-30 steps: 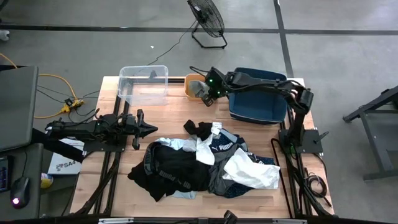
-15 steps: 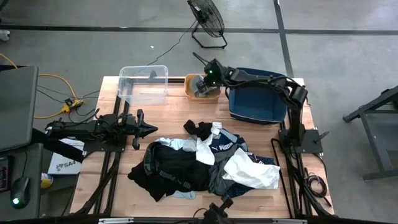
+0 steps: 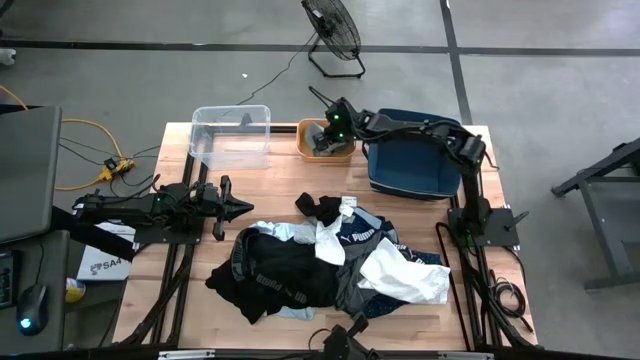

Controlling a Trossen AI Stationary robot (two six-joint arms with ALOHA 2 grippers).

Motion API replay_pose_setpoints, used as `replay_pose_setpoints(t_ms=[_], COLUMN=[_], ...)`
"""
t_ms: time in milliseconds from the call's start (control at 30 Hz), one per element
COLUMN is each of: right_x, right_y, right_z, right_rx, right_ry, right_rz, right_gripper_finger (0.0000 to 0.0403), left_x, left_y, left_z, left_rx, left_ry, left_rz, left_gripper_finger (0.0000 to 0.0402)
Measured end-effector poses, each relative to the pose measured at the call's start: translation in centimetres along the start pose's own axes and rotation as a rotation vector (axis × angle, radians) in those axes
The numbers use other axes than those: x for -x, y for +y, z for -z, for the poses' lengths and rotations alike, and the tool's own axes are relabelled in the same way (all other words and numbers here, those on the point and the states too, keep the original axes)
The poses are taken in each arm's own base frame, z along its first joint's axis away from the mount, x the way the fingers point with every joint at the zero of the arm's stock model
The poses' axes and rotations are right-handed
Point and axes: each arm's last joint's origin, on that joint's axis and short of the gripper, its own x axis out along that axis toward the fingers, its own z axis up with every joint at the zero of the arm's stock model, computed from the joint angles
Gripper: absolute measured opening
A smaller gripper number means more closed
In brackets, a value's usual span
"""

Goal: Pick & Place Cloths
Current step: Put the gray sock into the yellow bin, then put the black sock into the yellow bin

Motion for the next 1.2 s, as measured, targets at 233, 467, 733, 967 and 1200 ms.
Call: replay_pose_setpoints(t_ms=[233,467,733,967,1200], right_x=[0.5,2.3,8.4,13.5,13.4], right_y=[1.0,3.1,5.6,7.6,9.3], right_z=[-0.8,-1.1,1.5,4.9,8.3], right_rx=[0.009,0.11,0.283,0.458,0.586], right_ry=[0.003,0.105,0.411,0.609,0.659], right_rz=[-0.132,-0.146,-0.1,0.086,0.054], right_gripper_finger=[0.0003,0.0003,0.0003,0.0003,0.0003], left_x=[0.0,0.0,0.0,0.0,0.0], left_y=[0.0,0.0,0.0,0.0,0.0], left_z=[0.0,0.0,0.0,0.0,0.0], left_rx=[0.0,0.0,0.0,0.0,0.0], left_ry=[0.0,0.0,0.0,-0.001,0.0], left_rz=[0.001,0.001,0.001,0.001,0.001], left_gripper_finger=[0.0012,0.0012,0.0012,0.0012,0.0012])
